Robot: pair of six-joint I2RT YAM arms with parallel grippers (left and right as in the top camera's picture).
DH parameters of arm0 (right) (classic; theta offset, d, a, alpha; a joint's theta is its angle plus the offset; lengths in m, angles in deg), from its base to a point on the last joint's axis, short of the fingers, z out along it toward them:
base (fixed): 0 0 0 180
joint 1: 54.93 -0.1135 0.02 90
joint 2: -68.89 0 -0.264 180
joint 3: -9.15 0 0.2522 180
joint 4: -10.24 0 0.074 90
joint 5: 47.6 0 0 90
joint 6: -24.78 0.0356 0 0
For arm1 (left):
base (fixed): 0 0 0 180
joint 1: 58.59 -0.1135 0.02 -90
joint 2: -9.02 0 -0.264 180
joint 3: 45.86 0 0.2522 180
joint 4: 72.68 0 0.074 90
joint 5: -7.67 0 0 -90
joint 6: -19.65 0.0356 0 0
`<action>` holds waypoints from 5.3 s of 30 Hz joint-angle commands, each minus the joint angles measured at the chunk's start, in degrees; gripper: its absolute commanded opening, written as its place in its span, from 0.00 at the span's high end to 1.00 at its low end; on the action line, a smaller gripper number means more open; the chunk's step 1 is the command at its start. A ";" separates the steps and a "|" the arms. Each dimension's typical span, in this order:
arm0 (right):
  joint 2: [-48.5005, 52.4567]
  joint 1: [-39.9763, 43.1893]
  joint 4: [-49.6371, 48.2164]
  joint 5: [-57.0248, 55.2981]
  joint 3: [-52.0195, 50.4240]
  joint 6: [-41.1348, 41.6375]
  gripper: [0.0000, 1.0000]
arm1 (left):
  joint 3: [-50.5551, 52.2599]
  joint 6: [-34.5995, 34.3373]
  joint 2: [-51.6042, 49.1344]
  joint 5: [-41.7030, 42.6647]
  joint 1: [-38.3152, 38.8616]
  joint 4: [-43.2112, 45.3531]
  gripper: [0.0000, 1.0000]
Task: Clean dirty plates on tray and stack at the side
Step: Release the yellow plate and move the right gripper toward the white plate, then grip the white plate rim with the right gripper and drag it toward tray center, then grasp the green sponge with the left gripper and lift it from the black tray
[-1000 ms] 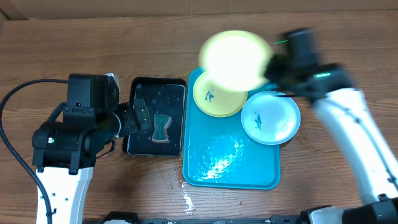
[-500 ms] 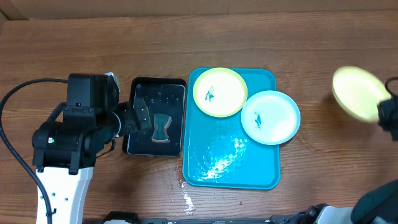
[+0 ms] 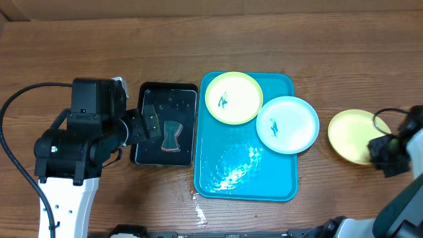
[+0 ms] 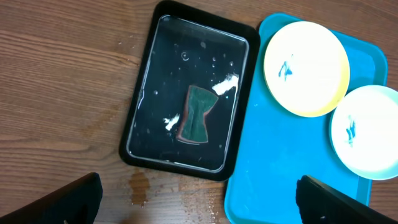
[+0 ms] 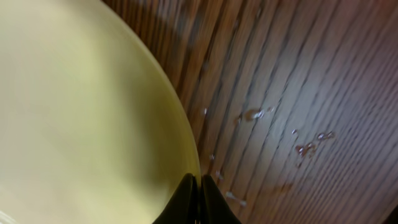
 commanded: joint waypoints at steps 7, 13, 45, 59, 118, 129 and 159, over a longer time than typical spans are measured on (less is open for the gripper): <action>-0.04 -14.84 0.22 -3.82 -2.45 3.04 0.87 | -0.66 1.33 0.92 -0.44 -0.31 0.22 0.00; -0.48 -17.18 4.92 -8.28 0.94 7.17 0.51 | -0.66 1.57 0.92 -0.44 -0.31 0.20 0.00; -13.31 -36.61 3.85 9.31 9.62 -13.27 0.54 | 7.67 6.05 -25.46 5.14 -0.24 7.02 0.12; 3.32 -33.97 -8.48 -2.19 9.64 -14.80 0.61 | 7.65 9.73 -12.90 8.70 -0.07 4.42 0.18; -5.70 -56.06 -14.45 13.46 -6.88 -7.23 0.53 | 7.67 9.29 0.90 7.30 -0.07 4.00 0.00; -16.26 -56.08 -1.49 4.17 3.61 -8.48 0.50 | 18.16 0.79 -7.63 0.46 2.82 10.97 0.16; -18.56 -56.06 1.88 4.07 3.54 -8.46 0.51 | 18.75 5.88 -35.74 2.43 4.48 28.87 0.96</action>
